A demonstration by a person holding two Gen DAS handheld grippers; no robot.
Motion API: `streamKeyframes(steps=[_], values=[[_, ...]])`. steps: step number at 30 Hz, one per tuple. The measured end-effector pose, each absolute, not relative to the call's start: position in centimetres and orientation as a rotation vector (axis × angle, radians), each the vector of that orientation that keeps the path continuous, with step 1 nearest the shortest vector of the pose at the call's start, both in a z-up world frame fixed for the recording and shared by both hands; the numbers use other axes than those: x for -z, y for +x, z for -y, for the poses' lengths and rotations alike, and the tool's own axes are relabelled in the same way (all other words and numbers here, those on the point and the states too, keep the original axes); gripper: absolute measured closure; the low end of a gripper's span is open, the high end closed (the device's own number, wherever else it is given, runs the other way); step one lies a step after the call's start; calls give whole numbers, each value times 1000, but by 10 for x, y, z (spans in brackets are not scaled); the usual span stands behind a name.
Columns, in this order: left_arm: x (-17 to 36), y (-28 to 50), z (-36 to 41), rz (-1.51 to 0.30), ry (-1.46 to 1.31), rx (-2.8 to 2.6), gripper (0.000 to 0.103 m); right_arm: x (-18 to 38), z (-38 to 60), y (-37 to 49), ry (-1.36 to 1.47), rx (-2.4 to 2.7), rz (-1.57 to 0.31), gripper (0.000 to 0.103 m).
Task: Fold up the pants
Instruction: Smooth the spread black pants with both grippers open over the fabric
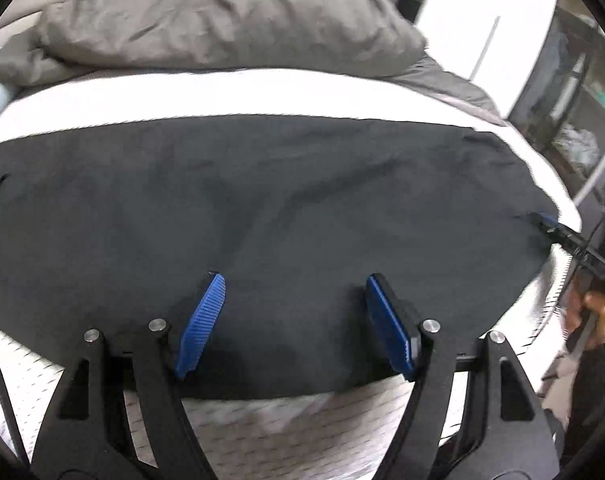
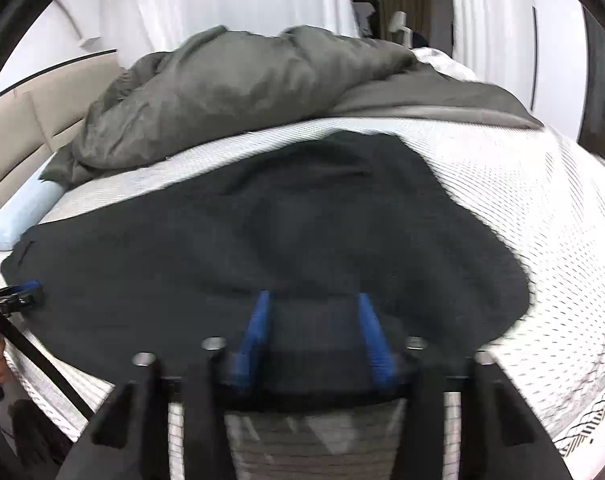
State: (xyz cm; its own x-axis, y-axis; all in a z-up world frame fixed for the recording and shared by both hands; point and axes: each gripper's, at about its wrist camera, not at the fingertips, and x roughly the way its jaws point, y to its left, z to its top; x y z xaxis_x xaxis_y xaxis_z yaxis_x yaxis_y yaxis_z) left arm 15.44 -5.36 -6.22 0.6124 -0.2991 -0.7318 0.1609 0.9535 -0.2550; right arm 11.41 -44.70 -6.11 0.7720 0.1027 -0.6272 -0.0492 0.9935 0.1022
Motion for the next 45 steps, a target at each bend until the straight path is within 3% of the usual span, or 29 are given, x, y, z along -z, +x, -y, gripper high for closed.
streamKeyframes(steps=[3, 5, 9, 11, 14, 16, 17, 18, 20, 25, 26, 27, 29, 32, 34, 36, 42, 43, 44, 45], values=[[66, 170, 83, -887, -129, 271, 33, 49, 373, 125, 10, -238, -661, 32], [72, 179, 94, -908, -117, 248, 35, 50, 328, 139, -55, -291, -664, 29], [79, 185, 77, -919, -132, 233, 81, 81, 279, 176, -128, -357, -775, 29], [82, 182, 48, -925, -186, 231, 91, 89, 290, 186, -116, -337, -788, 29], [84, 175, 1, -914, -236, 153, 91, 88, 338, 178, -140, -201, -760, 29], [86, 171, -24, -907, -269, 123, 96, 87, 386, 176, -180, -10, -739, 29], [87, 171, -35, -906, -295, 114, 98, 85, 407, 176, -154, 24, -736, 41], [89, 172, -42, -907, -311, 109, 98, 84, 428, 176, -67, -30, -751, 46], [90, 175, -47, -912, -333, 105, 98, 79, 438, 172, -15, -79, -745, 46], [75, 190, -12, -915, -304, 143, 93, 61, 396, 155, -59, -95, -732, 25], [71, 194, 1, -916, -290, 162, 84, 54, 389, 157, -48, -131, -725, 23], [70, 201, 15, -917, -268, 178, 65, 50, 371, 156, -55, -168, -727, 22], [69, 220, 44, -928, -231, 193, 44, 46, 336, 169, -81, -226, -738, 22], [78, 248, 66, -1000, -205, 185, 43, 52, 287, 196, -64, -347, -798, 23], [83, 260, 70, -1021, -175, 171, 43, 62, 269, 212, -69, -374, -846, 32], [86, 262, 64, -1020, -180, 190, 43, 77, 264, 230, -108, -375, -910, 53], [88, 248, 19, -986, -192, 119, 43, 78, 376, 235, -318, -6, -825, 50], [90, 249, 10, -980, -199, 112, 43, 78, 401, 234, -310, 57, -821, 56], [91, 251, -1, -972, -212, 99, 43, 78, 433, 235, -204, 11, -841, 68], [92, 252, -8, -971, -231, 81, 43, 77, 452, 234, -98, -53, -850, 68]])
